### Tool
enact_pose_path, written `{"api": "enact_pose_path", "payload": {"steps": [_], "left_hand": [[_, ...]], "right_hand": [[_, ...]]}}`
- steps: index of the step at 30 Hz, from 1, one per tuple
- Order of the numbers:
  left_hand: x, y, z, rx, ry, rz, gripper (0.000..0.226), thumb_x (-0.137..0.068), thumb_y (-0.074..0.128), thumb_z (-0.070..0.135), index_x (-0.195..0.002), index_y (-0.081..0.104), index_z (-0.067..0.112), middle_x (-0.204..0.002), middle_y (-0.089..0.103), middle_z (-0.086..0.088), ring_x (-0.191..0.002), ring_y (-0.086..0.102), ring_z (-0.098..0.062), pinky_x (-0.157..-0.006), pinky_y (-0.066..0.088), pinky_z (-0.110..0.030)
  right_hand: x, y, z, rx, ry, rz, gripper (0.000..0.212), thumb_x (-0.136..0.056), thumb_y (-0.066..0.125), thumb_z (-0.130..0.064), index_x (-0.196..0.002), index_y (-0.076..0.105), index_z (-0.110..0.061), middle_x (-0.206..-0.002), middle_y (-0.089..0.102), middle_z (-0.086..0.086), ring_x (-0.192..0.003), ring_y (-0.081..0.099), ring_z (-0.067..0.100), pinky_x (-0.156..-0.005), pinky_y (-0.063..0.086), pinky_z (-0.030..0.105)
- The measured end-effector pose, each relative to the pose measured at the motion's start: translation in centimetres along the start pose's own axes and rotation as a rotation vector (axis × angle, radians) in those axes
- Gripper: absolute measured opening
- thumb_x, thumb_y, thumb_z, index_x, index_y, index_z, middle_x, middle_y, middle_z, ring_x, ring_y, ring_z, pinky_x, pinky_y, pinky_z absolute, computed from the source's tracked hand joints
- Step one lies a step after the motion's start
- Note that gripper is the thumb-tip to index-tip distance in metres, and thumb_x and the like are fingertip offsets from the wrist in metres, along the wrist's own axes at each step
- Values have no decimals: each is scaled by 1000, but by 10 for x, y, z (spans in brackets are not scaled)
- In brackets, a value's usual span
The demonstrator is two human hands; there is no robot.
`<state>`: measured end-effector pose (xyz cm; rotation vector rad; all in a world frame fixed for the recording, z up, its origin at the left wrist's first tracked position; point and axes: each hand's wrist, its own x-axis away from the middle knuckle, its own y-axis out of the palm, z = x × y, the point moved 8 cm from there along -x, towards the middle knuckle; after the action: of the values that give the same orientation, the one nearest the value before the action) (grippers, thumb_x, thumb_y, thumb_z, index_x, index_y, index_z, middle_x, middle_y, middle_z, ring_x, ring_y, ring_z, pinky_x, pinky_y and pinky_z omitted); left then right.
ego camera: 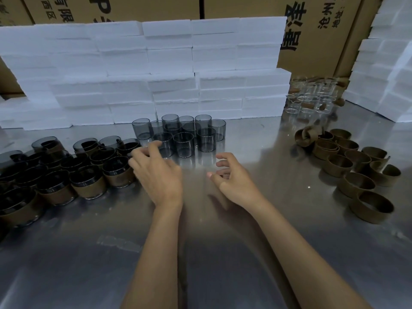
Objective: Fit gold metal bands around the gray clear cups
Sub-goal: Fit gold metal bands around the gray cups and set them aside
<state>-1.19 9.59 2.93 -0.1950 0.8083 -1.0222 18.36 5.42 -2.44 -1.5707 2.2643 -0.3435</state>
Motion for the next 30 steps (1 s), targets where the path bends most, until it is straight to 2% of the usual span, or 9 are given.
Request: {"api": "enact_pose_path", "payload": {"steps": [3, 6, 10, 14, 18, 20, 22, 27, 30], "left_hand": [[4, 26, 0, 226, -69, -203, 34, -92, 54, 4, -123, 64, 14, -111, 65, -9, -109, 60, -31, -88, 46, -38], [7, 45, -16, 188, -192, -336, 47, -95, 56, 11, -143, 54, 16, -129, 65, -12, -124, 57, -33, -104, 45, -40], [1, 47, -34, 252, -307, -287, 58, -97, 56, 11, -153, 41, 14, -150, 53, -12, -134, 52, -33, -114, 39, -42], [-3, 48, -38, 289, -341, -230, 63, -97, 55, 10, -157, 34, 13, -153, 50, -11, -139, 47, -31, -114, 38, -40], [-14, 55, -34, 229, -248, -261, 70, -97, 48, 3, -161, 27, 23, -153, 49, -15, -136, 49, -35, -112, 40, -49], [-21, 62, -28, 180, -173, -309, 73, -96, 44, -4, -160, 28, 27, -163, 34, -13, -142, 43, -34, -115, 38, -47], [-27, 65, -23, 120, -118, -332, 66, -98, 42, -6, -157, 35, 23, -166, 26, -13, -141, 43, -35, -111, 38, -45], [-29, 62, -19, 101, -42, -220, 24, -103, 46, 2, -125, 51, 7, -136, 49, -15, -116, 53, -34, -90, 39, -38], [-27, 57, -19, 111, -26, -175, 15, -104, 51, 8, -119, 53, 6, -136, 48, -14, -108, 55, -30, -86, 36, -33]], "right_hand": [[-1, -1, 0, 10, -11, 11, 47, -94, 71, -24, -135, 50, -22, -121, 57, -2, -96, 61, 8, -90, 46, 23], [-1, -3, 0, 19, -14, 17, 45, -94, 70, -26, -134, 50, -22, -119, 58, -3, -90, 60, 0, -88, 45, 22], [-2, -5, 0, 17, -4, 19, 41, -96, 67, -27, -134, 51, -22, -118, 59, -3, -91, 61, 4, -93, 46, 23], [-2, -7, 1, 6, 7, 13, 38, -98, 65, -29, -133, 51, -22, -119, 59, -2, -89, 59, -3, -90, 45, 21], [-2, -9, 0, -10, 12, 19, 36, -99, 64, -27, -132, 52, -19, -118, 60, 0, -85, 59, 0, -89, 45, 20], [-3, -8, 0, -12, 14, 11, 36, -99, 63, -27, -132, 52, -19, -118, 60, 0, -85, 59, -1, -86, 44, 19], [-3, -7, 1, -13, 10, -1, 35, -99, 63, -29, -132, 52, -20, -117, 60, -1, -85, 59, -2, -83, 43, 17], [-6, -4, 4, -15, 14, -13, 33, -98, 63, -31, -128, 53, -24, -111, 58, -7, -83, 58, -5, -79, 43, 15], [-7, -4, 5, -22, 21, -12, 32, -99, 63, -31, -127, 53, -23, -109, 57, -7, -82, 57, -4, -85, 44, 20]]}}
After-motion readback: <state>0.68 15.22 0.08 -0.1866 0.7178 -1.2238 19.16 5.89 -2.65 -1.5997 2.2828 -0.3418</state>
